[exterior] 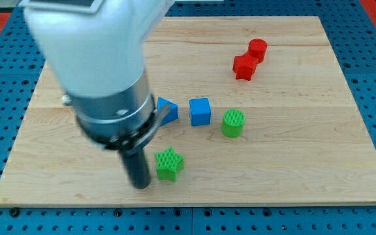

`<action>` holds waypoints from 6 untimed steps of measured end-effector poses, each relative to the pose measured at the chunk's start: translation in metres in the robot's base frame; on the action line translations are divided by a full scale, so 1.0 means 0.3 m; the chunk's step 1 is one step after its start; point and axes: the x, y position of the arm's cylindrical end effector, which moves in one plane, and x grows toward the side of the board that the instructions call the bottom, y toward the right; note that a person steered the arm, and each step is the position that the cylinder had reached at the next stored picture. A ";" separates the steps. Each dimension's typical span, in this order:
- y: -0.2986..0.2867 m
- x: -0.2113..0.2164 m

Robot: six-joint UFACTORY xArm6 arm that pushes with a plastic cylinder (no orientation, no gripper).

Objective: Push the green star closer to the green circle

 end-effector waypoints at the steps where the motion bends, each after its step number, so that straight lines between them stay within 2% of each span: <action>1: 0.223 -0.127; 2: 0.341 -0.166; 3: 0.362 -0.208; 4: 0.325 -0.367; 5: 0.305 -0.381; 6: 0.387 -0.266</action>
